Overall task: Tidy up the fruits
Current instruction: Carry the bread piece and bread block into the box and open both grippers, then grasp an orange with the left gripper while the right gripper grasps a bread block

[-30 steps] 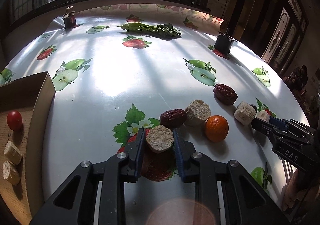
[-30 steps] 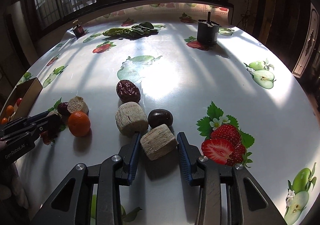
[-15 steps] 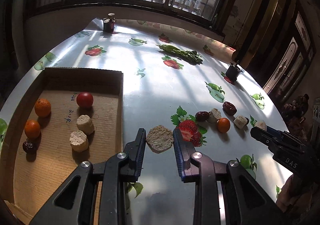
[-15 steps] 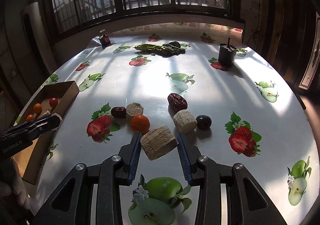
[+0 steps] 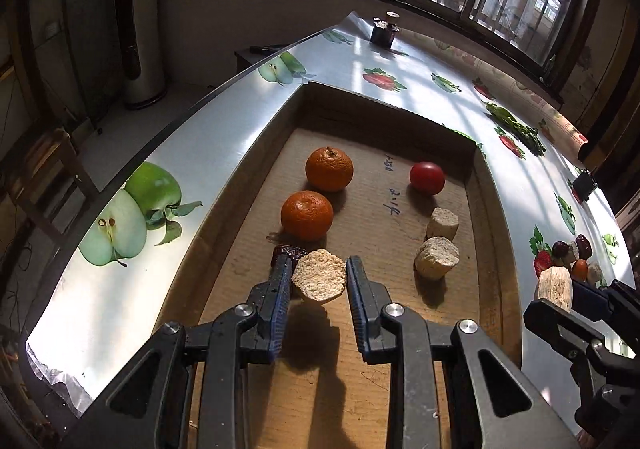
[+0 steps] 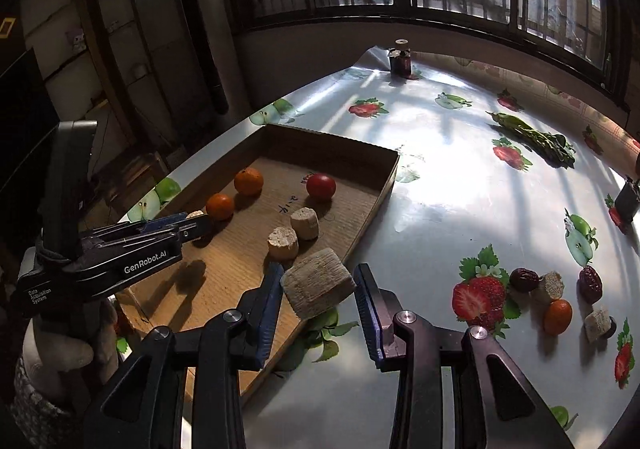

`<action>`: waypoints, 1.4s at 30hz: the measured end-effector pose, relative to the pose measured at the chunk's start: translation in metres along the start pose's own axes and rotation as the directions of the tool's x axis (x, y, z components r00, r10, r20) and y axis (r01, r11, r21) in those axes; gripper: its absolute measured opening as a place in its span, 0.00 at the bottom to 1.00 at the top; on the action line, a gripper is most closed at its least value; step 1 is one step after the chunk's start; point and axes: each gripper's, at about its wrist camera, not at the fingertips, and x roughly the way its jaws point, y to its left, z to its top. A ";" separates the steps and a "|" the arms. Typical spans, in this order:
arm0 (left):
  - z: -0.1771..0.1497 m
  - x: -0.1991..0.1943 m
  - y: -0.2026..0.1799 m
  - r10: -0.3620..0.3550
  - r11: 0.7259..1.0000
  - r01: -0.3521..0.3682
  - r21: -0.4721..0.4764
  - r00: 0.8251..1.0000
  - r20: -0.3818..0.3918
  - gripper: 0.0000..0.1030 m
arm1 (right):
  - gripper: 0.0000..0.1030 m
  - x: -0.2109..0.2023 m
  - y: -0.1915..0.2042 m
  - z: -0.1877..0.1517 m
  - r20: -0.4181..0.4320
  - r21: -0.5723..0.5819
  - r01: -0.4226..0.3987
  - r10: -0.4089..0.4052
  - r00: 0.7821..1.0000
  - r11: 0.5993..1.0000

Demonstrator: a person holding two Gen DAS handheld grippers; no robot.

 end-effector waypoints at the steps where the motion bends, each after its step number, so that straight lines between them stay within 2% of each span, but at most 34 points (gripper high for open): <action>1: -0.001 0.002 0.003 -0.003 1.000 0.003 -0.007 1.000 -0.007 0.26 | 0.39 0.009 0.008 0.001 -0.019 -0.022 0.000 -0.001 1.000 1.000; 5: -0.003 0.009 0.012 -0.022 0.999 0.021 -0.037 0.999 -0.029 0.26 | 0.39 0.045 0.031 0.000 -0.083 -0.081 0.009 -0.015 0.996 0.997; 9: -0.002 0.005 0.019 -0.046 0.997 0.045 -0.064 0.999 -0.015 0.28 | 0.39 0.063 0.038 0.000 -0.100 -0.095 0.020 -0.030 0.995 0.995; 12: 0.000 -0.004 0.025 -0.060 0.995 0.061 -0.084 0.998 0.012 0.36 | 0.39 0.067 0.042 0.002 -0.089 -0.117 0.051 -0.062 0.994 0.992; 18: 0.003 -0.024 0.029 -0.081 0.990 0.088 -0.114 0.995 0.065 0.54 | 0.40 0.054 0.042 0.005 -0.050 -0.103 0.059 -0.065 0.997 0.993; 20: 0.004 -0.029 0.027 -0.085 0.989 0.093 -0.115 0.993 0.078 0.61 | 0.46 0.046 0.035 0.006 -0.032 -0.076 0.053 -0.055 0.998 0.996; 22: 0.004 -0.032 0.023 -0.086 0.989 0.096 -0.116 0.993 0.085 0.61 | 0.55 0.039 0.031 0.007 -0.011 -0.058 0.055 -0.056 0.998 0.997; 27: 0.002 -0.044 0.002 -0.060 0.997 0.065 -0.048 0.993 0.103 0.64 | 0.57 0.025 0.020 0.004 0.015 -0.026 0.068 -0.068 0.998 0.997; 29: 0.000 -0.048 -0.009 -0.031 0.999 0.034 -0.016 0.992 0.121 0.76 | 0.57 0.016 0.014 0.002 0.027 -0.007 0.072 -0.071 0.997 0.997; 31: -0.002 -0.052 -0.021 -0.001 1.000 -0.002 0.021 0.990 0.140 0.82 | 0.57 0.007 0.007 -0.003 0.036 0.013 0.082 -0.082 0.996 0.997; 35: -0.006 -0.057 -0.044 -0.003 0.996 -0.009 0.084 0.989 0.146 0.82 | 0.61 -0.009 -0.013 -0.012 0.045 0.054 0.109 -0.111 0.993 0.993; 42: -0.016 -0.060 -0.076 0.003 0.986 -0.026 0.163 0.990 0.141 0.82 | 0.63 -0.035 -0.053 -0.033 0.049 0.130 0.150 -0.157 0.986 0.980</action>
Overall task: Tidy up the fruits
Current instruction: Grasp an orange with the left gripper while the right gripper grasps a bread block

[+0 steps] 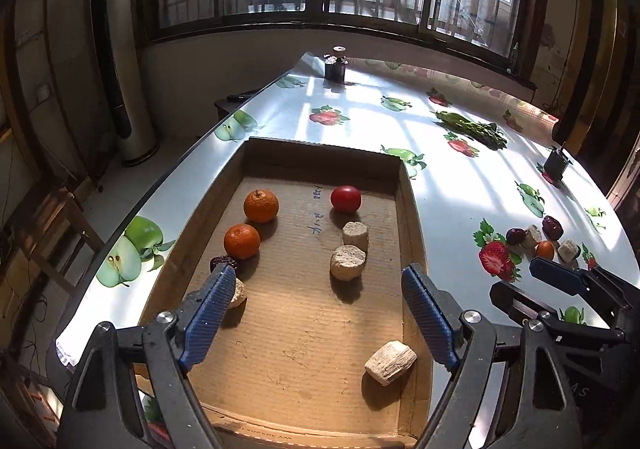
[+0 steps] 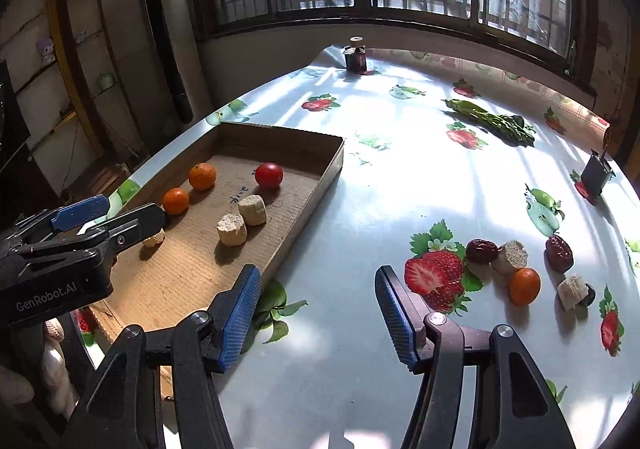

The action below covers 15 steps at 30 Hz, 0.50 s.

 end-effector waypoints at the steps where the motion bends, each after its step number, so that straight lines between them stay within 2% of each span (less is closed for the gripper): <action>1: 0.000 0.000 -0.004 -0.001 1.000 0.001 0.008 1.000 -0.002 0.82 | 0.63 -0.003 -0.006 -0.002 0.003 0.009 0.007 -0.007 1.000 1.000; 10: -0.003 -0.004 -0.035 -0.020 0.998 0.021 0.064 1.000 -0.016 0.82 | 0.65 -0.025 -0.066 -0.019 0.018 0.109 0.060 -0.062 0.998 0.992; 15: -0.006 -0.004 -0.046 -0.031 0.996 0.033 0.080 0.999 -0.026 0.82 | 0.65 -0.048 -0.119 -0.030 0.026 0.187 0.133 -0.140 0.990 0.973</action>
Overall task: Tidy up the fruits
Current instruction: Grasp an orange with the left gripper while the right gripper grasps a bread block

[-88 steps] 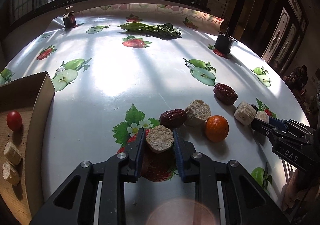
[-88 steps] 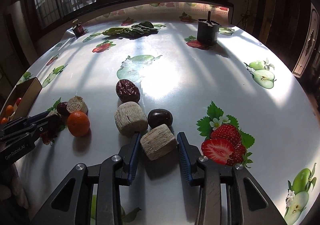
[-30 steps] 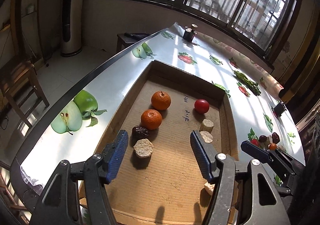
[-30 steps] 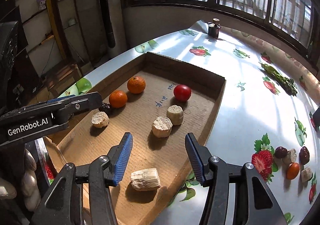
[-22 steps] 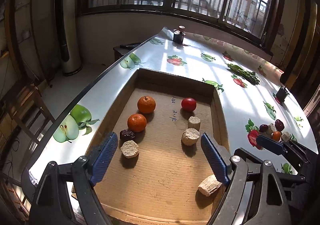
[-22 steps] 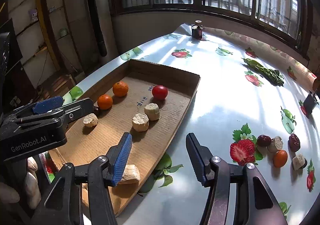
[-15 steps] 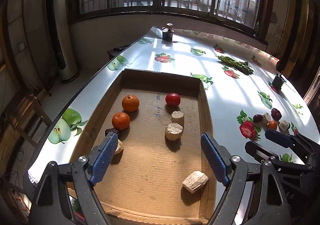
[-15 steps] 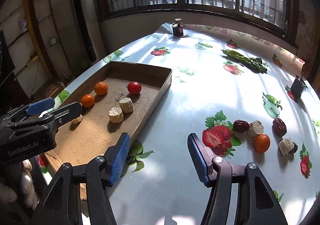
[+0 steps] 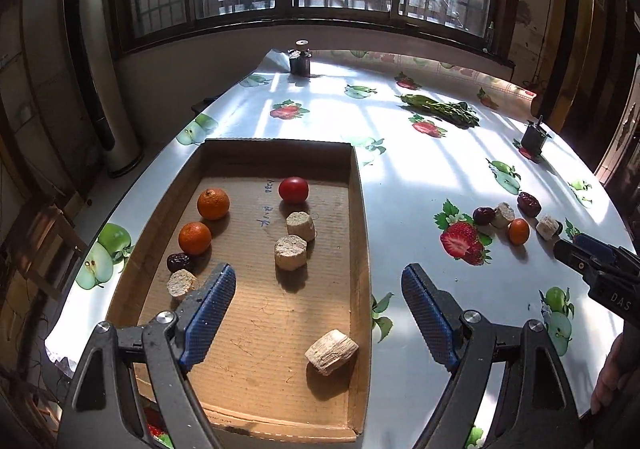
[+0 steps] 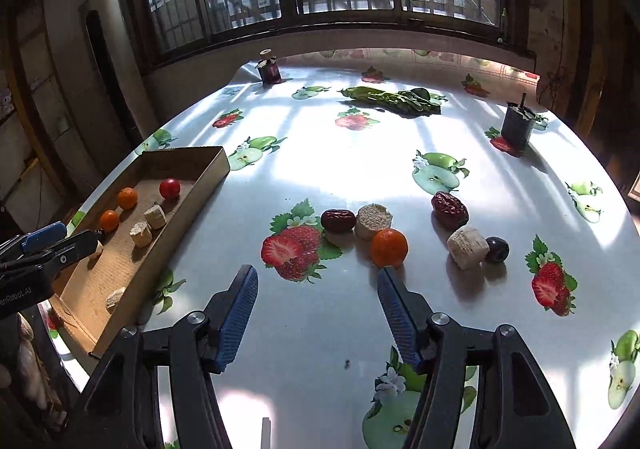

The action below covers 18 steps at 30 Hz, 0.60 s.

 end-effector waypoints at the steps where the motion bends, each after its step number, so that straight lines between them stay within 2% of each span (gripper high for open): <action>1: 0.000 0.001 -0.003 -0.004 1.000 0.004 0.005 1.000 -0.005 0.82 | 0.65 -0.003 -0.014 0.000 0.002 0.022 0.021 -0.021 1.000 1.000; 5: -0.003 0.010 -0.020 -0.030 0.999 0.031 0.032 0.999 -0.032 0.82 | 0.68 -0.013 -0.070 0.000 -0.007 0.120 0.105 -0.105 0.994 0.987; 9: -0.005 0.017 -0.040 -0.063 0.996 0.067 0.065 0.996 -0.056 0.82 | 0.68 -0.015 -0.111 0.002 -0.026 0.209 0.128 -0.125 0.992 0.970; 14: -0.009 0.022 -0.068 -0.119 0.985 0.128 0.116 0.989 -0.084 0.82 | 0.68 0.007 -0.122 0.010 -0.058 0.245 0.104 -0.092 0.994 0.964; 18: -0.010 0.024 -0.081 -0.143 0.979 0.155 0.136 0.985 -0.092 0.82 | 0.68 0.031 -0.114 0.021 -0.055 0.222 0.073 -0.062 0.997 0.972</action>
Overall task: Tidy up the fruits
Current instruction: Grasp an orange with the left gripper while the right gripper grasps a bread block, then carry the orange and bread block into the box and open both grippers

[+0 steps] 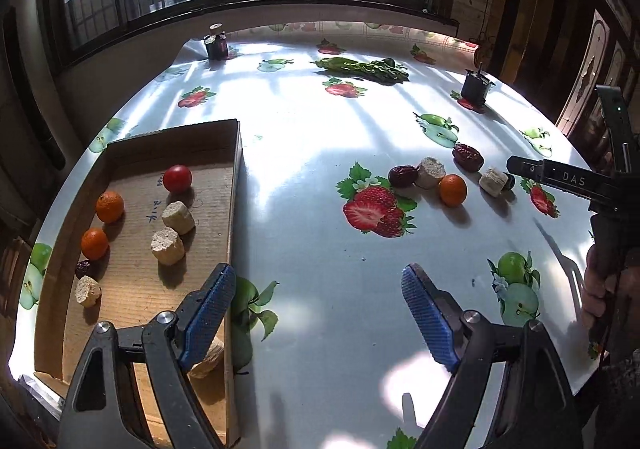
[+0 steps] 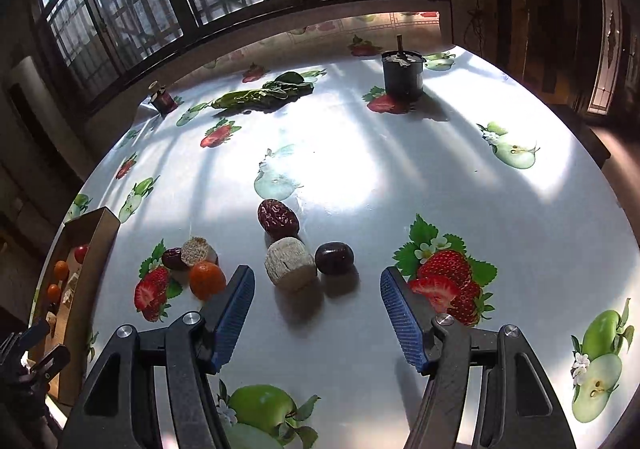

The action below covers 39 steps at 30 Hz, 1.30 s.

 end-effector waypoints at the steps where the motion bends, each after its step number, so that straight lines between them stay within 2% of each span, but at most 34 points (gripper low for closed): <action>1: 0.001 0.001 -0.002 -0.008 1.000 0.008 0.000 1.000 -0.002 0.82 | 0.68 0.006 0.005 0.002 0.006 -0.014 -0.002 0.002 1.000 1.000; 3: 0.002 0.004 -0.004 -0.024 1.000 0.024 -0.005 1.000 -0.010 0.82 | 0.67 0.016 0.012 0.004 0.013 -0.047 -0.011 0.011 1.000 0.999; 5: 0.004 0.009 -0.005 -0.031 0.999 0.031 -0.013 0.999 -0.018 0.82 | 0.53 0.026 0.018 0.004 0.010 -0.073 -0.021 0.022 1.000 0.997; 8: 0.006 0.017 -0.007 -0.035 0.999 0.034 -0.024 0.999 -0.035 0.82 | 0.52 0.039 0.019 0.000 -0.011 -0.082 -0.059 0.058 0.998 0.995; 9: 0.006 0.020 -0.009 -0.038 0.999 0.037 -0.025 0.998 -0.040 0.82 | 0.52 0.039 0.020 0.000 -0.025 -0.081 -0.104 0.102 0.994 0.991; 11: 0.008 0.024 -0.013 -0.044 0.999 0.043 -0.020 0.998 -0.046 0.82 | 0.52 0.032 0.016 -0.001 -0.037 -0.044 -0.256 0.255 0.966 0.966; 12: 0.009 0.026 -0.015 -0.047 0.999 0.046 -0.016 0.998 -0.047 0.82 | 0.52 0.027 0.014 -0.001 -0.024 -0.027 -0.299 0.299 0.954 0.954; 14: 0.011 0.032 -0.021 -0.050 0.999 0.049 -0.006 0.997 -0.054 0.82 | 0.52 0.022 0.012 -0.001 0.002 -0.025 -0.280 0.280 0.960 0.960; 17: 0.014 0.040 -0.029 -0.056 0.998 0.056 0.004 0.996 -0.064 0.82 | 0.52 0.030 0.013 -0.003 -0.018 -0.033 -0.218 0.217 0.976 0.975; 26: 0.016 0.061 -0.058 -0.105 0.993 0.110 0.046 0.989 -0.103 0.82 | 0.52 0.056 0.026 -0.005 -0.053 -0.043 -0.170 0.168 0.984 0.984; 27: 0.018 0.062 -0.061 -0.113 0.992 0.119 0.051 0.988 -0.102 0.82 | 0.51 0.056 0.024 -0.004 -0.059 -0.033 -0.177 0.175 0.983 0.984; 28: 0.020 0.062 -0.065 -0.120 0.990 0.127 0.059 0.988 -0.098 0.82 | 0.42 0.055 0.021 -0.004 -0.061 -0.024 -0.173 0.172 0.983 0.985; 29: 0.023 0.063 -0.069 -0.127 0.989 0.133 0.070 0.988 -0.091 0.82 | 0.37 0.054 0.018 -0.004 -0.064 -0.017 -0.173 0.172 0.983 0.985; 31: 0.030 0.064 -0.076 -0.141 0.985 0.147 0.095 0.988 -0.070 0.81 | 0.37 0.052 0.013 -0.005 -0.063 0.009 -0.166 0.166 0.984 0.986; 35: 0.043 0.074 -0.093 -0.191 0.971 0.196 0.136 0.980 -0.052 0.62 | 0.37 0.046 0.001 -0.005 -0.051 0.052 -0.170 0.173 0.984 0.984; 39: 0.052 0.096 -0.107 -0.195 0.967 0.203 0.154 0.978 -0.068 0.56 | 0.37 0.042 -0.006 -0.004 -0.041 0.087 -0.186 0.190 0.981 0.979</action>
